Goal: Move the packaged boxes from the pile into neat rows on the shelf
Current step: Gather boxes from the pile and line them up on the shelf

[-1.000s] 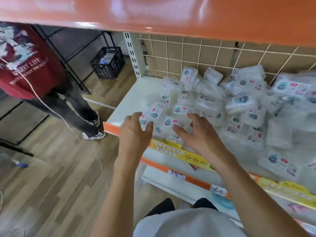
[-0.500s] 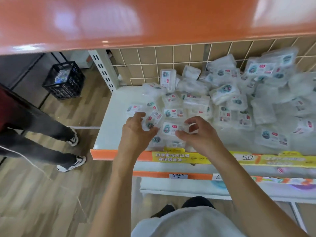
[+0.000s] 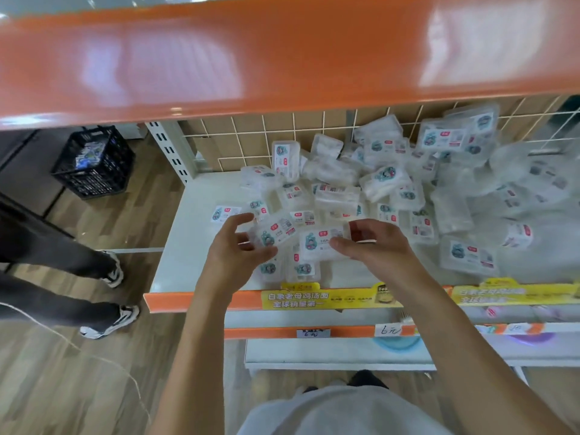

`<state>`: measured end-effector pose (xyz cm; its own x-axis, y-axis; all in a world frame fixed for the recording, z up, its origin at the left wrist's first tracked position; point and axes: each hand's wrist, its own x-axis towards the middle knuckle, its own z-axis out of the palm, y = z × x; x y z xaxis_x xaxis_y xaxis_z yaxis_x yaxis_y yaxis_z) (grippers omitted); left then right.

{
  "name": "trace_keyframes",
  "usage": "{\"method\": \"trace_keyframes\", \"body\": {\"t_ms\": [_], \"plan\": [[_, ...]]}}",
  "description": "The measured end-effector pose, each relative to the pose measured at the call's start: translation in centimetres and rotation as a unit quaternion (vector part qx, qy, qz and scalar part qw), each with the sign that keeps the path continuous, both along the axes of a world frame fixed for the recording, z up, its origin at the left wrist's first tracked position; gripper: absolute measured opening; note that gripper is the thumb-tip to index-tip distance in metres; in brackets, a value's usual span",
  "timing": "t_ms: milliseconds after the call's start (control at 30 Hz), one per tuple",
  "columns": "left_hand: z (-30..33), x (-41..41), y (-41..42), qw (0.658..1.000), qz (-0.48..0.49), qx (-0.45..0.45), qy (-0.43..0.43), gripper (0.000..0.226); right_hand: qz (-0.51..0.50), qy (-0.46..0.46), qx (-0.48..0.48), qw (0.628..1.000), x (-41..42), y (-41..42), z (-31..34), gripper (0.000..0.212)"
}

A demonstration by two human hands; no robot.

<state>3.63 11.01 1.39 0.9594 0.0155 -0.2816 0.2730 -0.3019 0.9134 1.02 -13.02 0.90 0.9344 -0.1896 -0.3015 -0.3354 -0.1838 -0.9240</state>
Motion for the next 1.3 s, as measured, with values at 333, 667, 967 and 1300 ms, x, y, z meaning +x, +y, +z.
{"method": "trace_keyframes", "body": {"t_ms": [333, 667, 967, 1300], "plan": [[-0.4, 1.0, -1.6, 0.989, -0.02, -0.147, 0.022, 0.046, -0.102, -0.037, 0.126, 0.986, -1.5, -3.4, 0.2, 0.042], [0.0, 1.9, -6.8, 0.974, -0.169, -0.151, 0.011, 0.047, -0.234, -0.1, 0.115, 0.96, -6.8, -6.1, 0.9, 0.036], [-0.9, 1.0, -11.8, 0.937, -0.309, -0.157, 0.04, 0.043, -0.363, -0.121, 0.096, 0.919, -13.7, -7.5, 0.2, 0.036], [-0.7, -1.6, -20.4, 0.898, -0.396, -0.18, 0.064, 0.041, -0.484, -0.153, 0.075, 0.858, -19.7, -11.6, 0.1, 0.031]]}}
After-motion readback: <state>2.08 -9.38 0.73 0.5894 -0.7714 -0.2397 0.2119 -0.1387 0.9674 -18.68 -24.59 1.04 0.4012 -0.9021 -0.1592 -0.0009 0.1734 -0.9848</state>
